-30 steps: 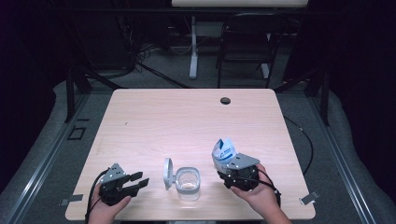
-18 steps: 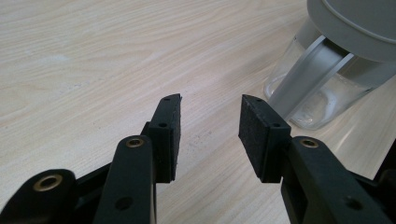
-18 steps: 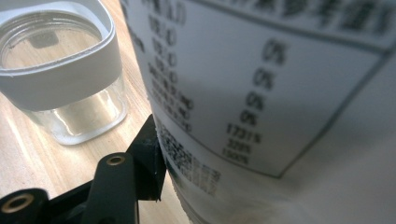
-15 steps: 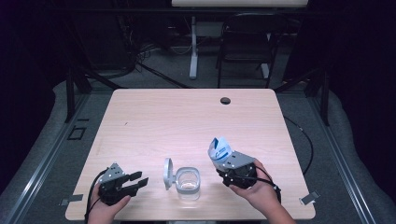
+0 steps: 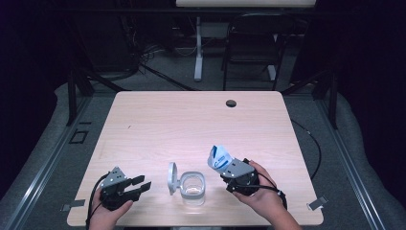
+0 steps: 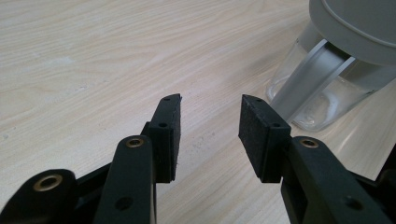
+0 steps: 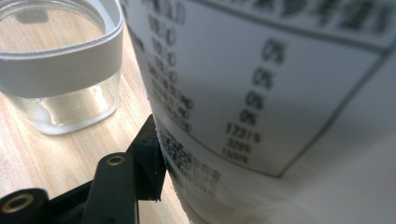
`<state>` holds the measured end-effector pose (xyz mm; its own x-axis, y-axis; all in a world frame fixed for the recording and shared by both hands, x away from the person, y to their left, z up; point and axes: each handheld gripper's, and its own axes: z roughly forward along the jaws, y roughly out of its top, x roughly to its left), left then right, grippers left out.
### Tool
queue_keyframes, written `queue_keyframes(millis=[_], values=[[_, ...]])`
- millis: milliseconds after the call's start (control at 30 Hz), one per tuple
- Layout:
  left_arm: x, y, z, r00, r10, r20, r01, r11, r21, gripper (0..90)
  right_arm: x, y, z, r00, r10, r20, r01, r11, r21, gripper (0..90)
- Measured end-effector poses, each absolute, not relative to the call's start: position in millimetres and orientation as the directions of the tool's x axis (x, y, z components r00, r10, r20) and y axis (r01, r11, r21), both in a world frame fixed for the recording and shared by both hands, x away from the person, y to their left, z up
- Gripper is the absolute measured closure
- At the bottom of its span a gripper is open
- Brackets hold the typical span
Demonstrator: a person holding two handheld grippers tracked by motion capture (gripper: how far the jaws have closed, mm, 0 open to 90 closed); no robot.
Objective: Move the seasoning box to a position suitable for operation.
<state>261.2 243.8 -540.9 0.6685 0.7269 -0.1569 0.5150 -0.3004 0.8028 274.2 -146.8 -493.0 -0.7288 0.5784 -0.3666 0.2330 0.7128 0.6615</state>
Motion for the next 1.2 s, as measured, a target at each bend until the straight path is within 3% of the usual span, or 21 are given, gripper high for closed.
queue_keyframes(millis=[1200], values=[[261,252,-536,0.656,0.736,-0.169,0.515,-0.272,0.813,59.3,279,-140,-499,-0.715,0.571,-0.403,0.214,0.727,0.652,44.7]])
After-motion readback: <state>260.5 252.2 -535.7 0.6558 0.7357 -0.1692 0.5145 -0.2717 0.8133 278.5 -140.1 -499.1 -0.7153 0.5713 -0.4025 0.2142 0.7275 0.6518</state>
